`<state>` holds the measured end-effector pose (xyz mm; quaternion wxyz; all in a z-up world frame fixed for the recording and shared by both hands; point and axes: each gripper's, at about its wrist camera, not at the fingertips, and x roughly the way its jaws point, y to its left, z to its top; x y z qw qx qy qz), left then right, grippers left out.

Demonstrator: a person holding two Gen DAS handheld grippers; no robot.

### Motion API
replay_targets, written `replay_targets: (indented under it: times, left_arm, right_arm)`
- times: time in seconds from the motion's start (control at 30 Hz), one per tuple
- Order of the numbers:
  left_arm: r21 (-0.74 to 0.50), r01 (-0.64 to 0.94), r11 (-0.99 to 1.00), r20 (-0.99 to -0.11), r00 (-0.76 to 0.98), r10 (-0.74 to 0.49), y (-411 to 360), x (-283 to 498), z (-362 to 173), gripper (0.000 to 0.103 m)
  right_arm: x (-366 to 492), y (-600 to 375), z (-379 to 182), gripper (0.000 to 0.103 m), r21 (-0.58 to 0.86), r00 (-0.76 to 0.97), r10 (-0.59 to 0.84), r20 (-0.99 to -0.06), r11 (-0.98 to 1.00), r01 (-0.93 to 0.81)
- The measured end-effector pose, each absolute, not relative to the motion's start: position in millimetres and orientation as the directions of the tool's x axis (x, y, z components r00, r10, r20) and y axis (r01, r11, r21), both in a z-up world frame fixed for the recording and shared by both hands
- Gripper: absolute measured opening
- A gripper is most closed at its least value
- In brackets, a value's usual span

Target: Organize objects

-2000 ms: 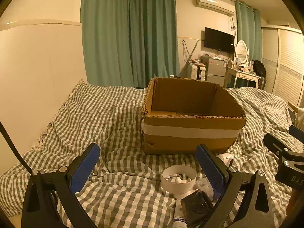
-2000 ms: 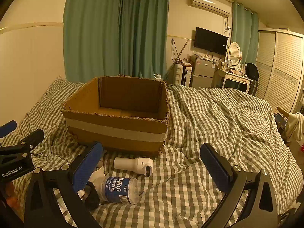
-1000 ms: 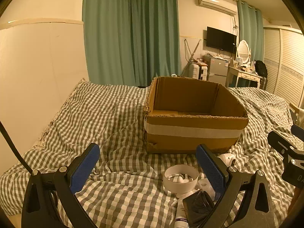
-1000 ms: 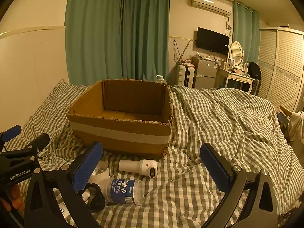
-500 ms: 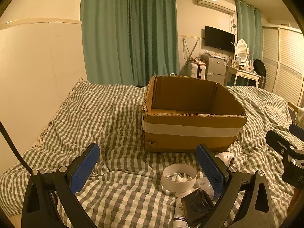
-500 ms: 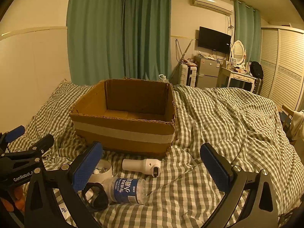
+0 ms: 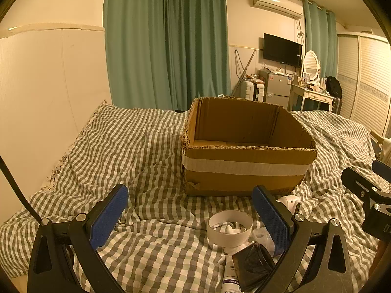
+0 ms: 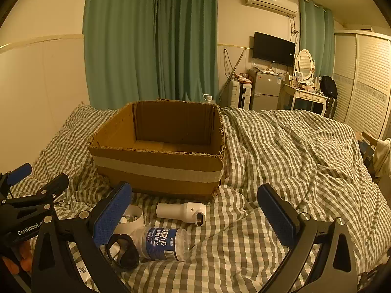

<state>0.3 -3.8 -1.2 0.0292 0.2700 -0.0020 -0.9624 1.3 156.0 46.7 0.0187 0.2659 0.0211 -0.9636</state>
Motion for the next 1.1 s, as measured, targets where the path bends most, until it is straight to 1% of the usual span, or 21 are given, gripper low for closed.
replay_targets:
  times: [0.17, 0.37, 0.5, 0.6, 0.9, 0.97, 1.1]
  left_arm:
    - [0.023, 0.059, -0.998, -0.514, -0.856, -0.063, -4.7, 1.3, 1.2, 0.103]
    - [0.012, 0.058, -0.998, -0.512, -0.857, -0.056, -7.1, 2.2, 6.4, 0.103]
    - [0.008, 0.059, -0.998, -0.499, -0.865, -0.055, -11.0, 8.0, 12.8, 0.103]
    - [0.005, 0.055, -0.998, -0.507, -0.861, -0.050, -13.6, 10.1, 14.8, 0.103]
    - [0.042, 0.018, -0.999, -0.590, -0.806, -0.039, -9.8, 17.4, -6.3, 0.103]
    - [0.059, 0.000, -0.998, -0.615, -0.787, -0.036, -2.6, 21.6, -18.3, 0.103]
    - [0.083, -0.068, -0.994, -0.692, -0.722, -0.009, 12.0, 27.6, -53.9, 0.103]
  right_arm:
    - [2.5, 155.8, 48.7, 0.102, -0.030, -0.861, -0.030, -0.508, -0.998, 0.053]
    - [9.6, 154.8, 59.1, 0.102, -0.038, -0.880, -0.031, -0.474, -0.998, 0.056]
    - [13.8, 157.6, 67.0, 0.102, -0.034, -0.883, -0.030, -0.468, -0.998, 0.052]
    - [18.8, 159.5, 69.4, 0.102, -0.042, -0.880, -0.027, -0.475, -0.998, 0.053]
    - [30.7, 168.0, 65.5, 0.102, -0.045, -0.861, -0.022, -0.508, -0.998, 0.052]
    - [31.4, 169.6, 64.0, 0.102, -0.046, -0.858, -0.016, -0.513, -0.998, 0.046]
    - [33.6, 173.3, 62.3, 0.102, -0.036, -0.857, -0.016, -0.515, -0.999, 0.041]
